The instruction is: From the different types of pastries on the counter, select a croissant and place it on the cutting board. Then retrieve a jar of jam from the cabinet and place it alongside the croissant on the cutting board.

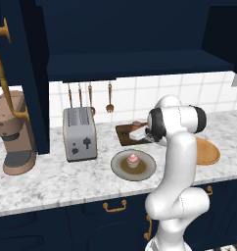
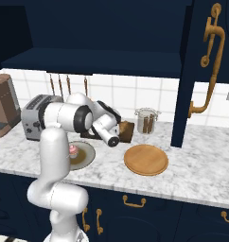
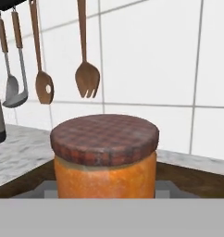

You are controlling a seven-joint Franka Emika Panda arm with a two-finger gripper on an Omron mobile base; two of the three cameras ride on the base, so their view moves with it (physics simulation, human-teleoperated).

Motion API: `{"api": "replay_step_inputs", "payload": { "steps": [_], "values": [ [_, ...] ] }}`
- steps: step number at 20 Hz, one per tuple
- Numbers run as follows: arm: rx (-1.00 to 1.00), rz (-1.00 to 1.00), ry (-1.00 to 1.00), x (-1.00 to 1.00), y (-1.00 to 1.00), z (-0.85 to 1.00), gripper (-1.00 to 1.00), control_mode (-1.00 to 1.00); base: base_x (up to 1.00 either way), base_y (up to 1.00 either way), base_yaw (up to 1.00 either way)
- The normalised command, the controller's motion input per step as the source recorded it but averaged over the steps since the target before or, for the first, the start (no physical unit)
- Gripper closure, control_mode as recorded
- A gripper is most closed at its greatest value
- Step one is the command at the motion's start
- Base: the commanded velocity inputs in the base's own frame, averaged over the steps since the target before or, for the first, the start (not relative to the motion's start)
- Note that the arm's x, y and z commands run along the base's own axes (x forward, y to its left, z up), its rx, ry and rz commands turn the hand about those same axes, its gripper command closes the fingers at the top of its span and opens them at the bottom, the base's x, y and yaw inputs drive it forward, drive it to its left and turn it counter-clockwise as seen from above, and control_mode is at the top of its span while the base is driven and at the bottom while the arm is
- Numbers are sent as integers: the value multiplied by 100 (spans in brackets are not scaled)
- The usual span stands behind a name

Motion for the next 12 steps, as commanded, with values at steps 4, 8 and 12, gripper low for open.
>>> {"api": "replay_step_inputs", "payload": {
  "steps": [4,8,12],
  "values": [
    [0,0,-1,-24,0,2,-100,-100,0,0,0],
    [1,-1,-2,-27,0,19,-100,-100,0,0,0],
    [3,-8,-7,-30,-6,62,-100,-100,0,0,0]
  ]
}}
